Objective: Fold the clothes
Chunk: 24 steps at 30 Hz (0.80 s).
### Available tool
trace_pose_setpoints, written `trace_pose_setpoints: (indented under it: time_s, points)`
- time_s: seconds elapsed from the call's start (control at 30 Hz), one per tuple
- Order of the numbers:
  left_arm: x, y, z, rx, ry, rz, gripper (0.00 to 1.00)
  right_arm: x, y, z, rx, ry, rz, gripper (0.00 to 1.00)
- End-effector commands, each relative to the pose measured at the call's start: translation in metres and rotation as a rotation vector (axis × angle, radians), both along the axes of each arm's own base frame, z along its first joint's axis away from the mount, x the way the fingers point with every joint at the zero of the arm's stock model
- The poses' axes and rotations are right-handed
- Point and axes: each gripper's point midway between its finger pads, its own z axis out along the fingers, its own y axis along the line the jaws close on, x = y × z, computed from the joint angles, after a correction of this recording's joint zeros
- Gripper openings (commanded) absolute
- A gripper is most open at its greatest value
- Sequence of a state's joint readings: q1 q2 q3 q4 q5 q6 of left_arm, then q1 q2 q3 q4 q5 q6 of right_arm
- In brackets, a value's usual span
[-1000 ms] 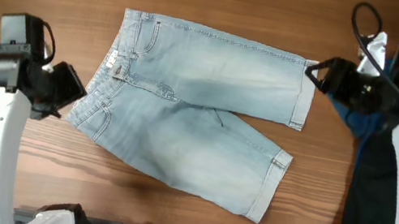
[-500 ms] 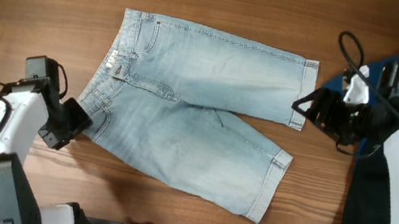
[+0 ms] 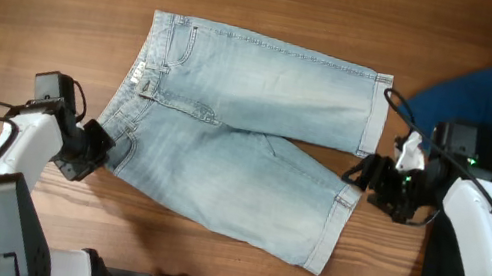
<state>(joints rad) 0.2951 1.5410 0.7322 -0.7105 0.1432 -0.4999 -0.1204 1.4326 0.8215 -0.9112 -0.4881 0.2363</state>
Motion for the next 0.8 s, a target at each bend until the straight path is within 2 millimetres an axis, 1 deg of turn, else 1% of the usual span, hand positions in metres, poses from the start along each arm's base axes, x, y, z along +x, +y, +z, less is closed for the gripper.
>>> trace_pose_setpoints:
  time_s: [0.0, 0.23, 0.3, 0.33, 0.37, 0.43, 0.5, 0.53, 0.6, 0.67, 0.73, 0.77]
  points:
    - [-0.011, -0.009, -0.007, -0.050, 0.041, 0.004, 0.04, -0.018, 0.000, -0.013, -0.007, 0.072, -0.023, 0.74]
    - [-0.010, -0.011, -0.006, -0.063, 0.033, 0.004, 0.04, -0.061, 0.005, -0.028, 0.009, 0.229, -0.037, 0.72]
    - [-0.010, -0.011, -0.006, -0.063, 0.032, 0.004, 0.04, -0.073, 0.009, -0.032, 0.029, 0.270, -0.042, 0.69]
    - [-0.009, -0.011, -0.006, -0.063, 0.032, 0.004, 0.04, -0.077, 0.016, -0.032, 0.070, 0.281, -0.043, 0.68]
    - [-0.009, -0.011, -0.006, -0.063, 0.032, 0.004, 0.04, -0.080, 0.023, -0.032, 0.114, 0.289, -0.048, 0.63]
    - [-0.009, -0.012, -0.006, -0.068, 0.031, 0.004, 0.05, -0.089, 0.025, -0.034, 0.121, 0.315, -0.050, 0.58]
    - [-0.008, -0.015, -0.005, -0.088, 0.024, 0.004, 0.06, -0.101, 0.030, -0.038, 0.138, 0.353, -0.049, 0.58]
    - [-0.007, -0.016, -0.005, -0.093, 0.020, 0.004, 0.05, -0.108, 0.032, -0.040, 0.138, 0.374, -0.045, 0.56]
    - [-0.006, -0.016, -0.005, -0.093, 0.014, 0.003, 0.06, -0.123, 0.035, -0.049, 0.133, 0.413, -0.047, 0.54]
    - [-0.004, -0.016, -0.005, -0.092, 0.007, 0.003, 0.06, -0.132, 0.038, -0.056, 0.127, 0.427, -0.043, 0.54]
    - [-0.004, -0.015, -0.005, -0.091, 0.006, 0.003, 0.06, -0.132, 0.035, -0.058, 0.104, 0.429, -0.049, 0.52]
    - [-0.004, -0.015, -0.005, -0.091, 0.007, 0.003, 0.06, -0.132, 0.035, -0.058, 0.104, 0.431, -0.051, 0.49]
